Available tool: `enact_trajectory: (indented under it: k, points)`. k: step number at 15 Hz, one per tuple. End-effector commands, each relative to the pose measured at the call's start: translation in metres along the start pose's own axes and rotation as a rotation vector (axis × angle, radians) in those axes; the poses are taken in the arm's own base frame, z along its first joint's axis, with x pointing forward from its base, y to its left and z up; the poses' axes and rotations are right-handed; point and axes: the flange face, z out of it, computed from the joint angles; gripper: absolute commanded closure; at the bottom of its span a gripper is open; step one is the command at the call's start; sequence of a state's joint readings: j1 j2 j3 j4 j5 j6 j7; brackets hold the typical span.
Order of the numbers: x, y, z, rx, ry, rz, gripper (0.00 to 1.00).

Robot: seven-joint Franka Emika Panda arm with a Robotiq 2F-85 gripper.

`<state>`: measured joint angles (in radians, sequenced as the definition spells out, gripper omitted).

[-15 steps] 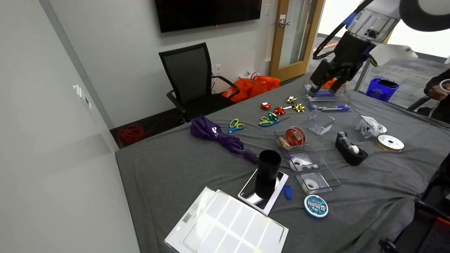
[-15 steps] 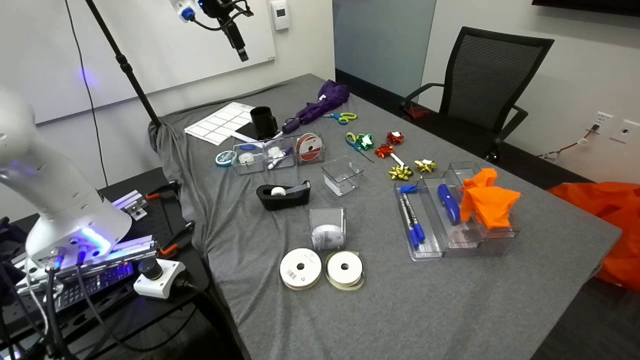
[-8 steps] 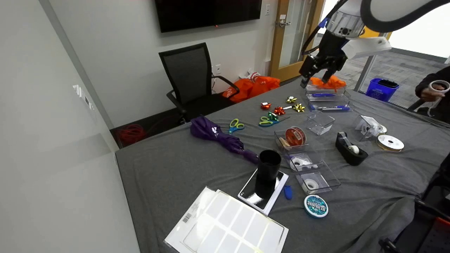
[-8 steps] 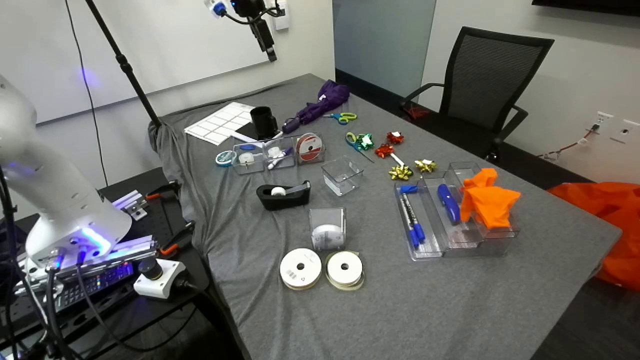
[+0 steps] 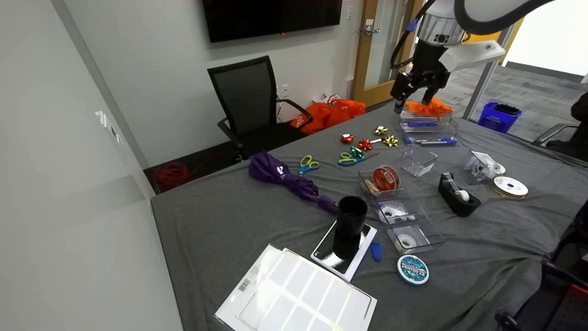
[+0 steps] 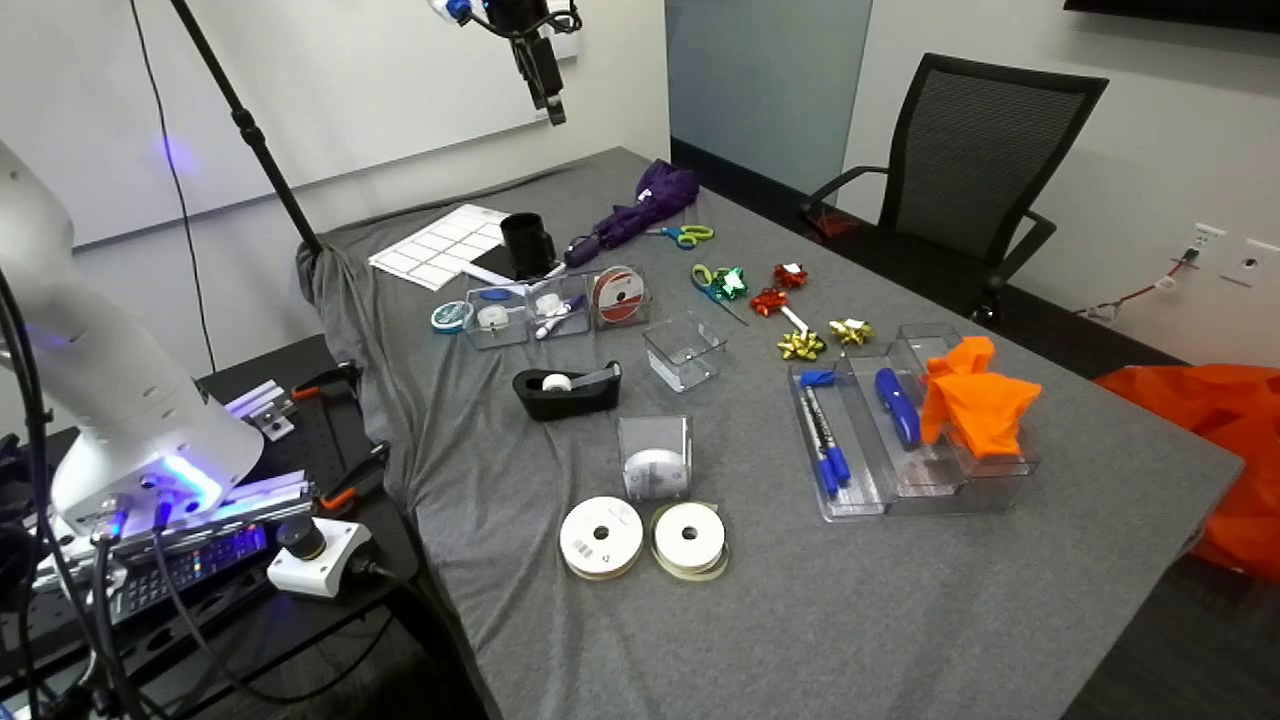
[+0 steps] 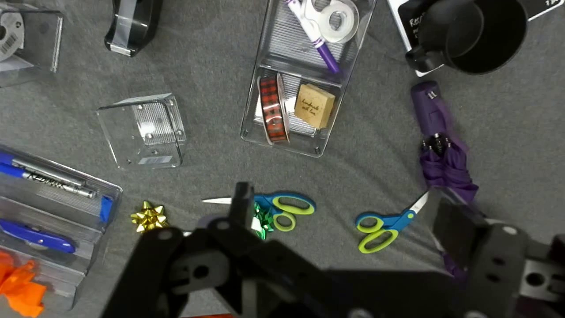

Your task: Put the green and red decorating ribbons in the empty stationary holder to the right

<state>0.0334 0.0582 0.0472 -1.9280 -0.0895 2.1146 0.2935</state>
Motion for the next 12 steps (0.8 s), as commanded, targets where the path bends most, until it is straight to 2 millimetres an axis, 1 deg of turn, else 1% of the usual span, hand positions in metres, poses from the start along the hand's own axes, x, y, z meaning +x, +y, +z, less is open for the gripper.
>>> enact_trajectory:
  k: [1,2,3,4,7,8,10,12]
  points:
    - [0.001,-0.001,-0.003,-0.006,-0.018,-0.010,0.00]
    - [0.003,0.000,-0.005,0.007,-0.026,-0.025,0.00]
    - [0.012,0.004,-0.009,0.025,-0.040,-0.039,0.00]
    - [0.016,0.006,-0.011,0.032,-0.052,-0.045,0.00]
    - [0.045,0.018,-0.016,0.092,-0.090,-0.043,0.00]
    - [0.054,0.022,-0.014,0.104,-0.111,-0.040,0.00]
    - [0.077,0.030,-0.003,0.140,-0.119,-0.028,0.00]
    - [0.101,0.037,0.014,0.162,-0.102,-0.010,0.00]
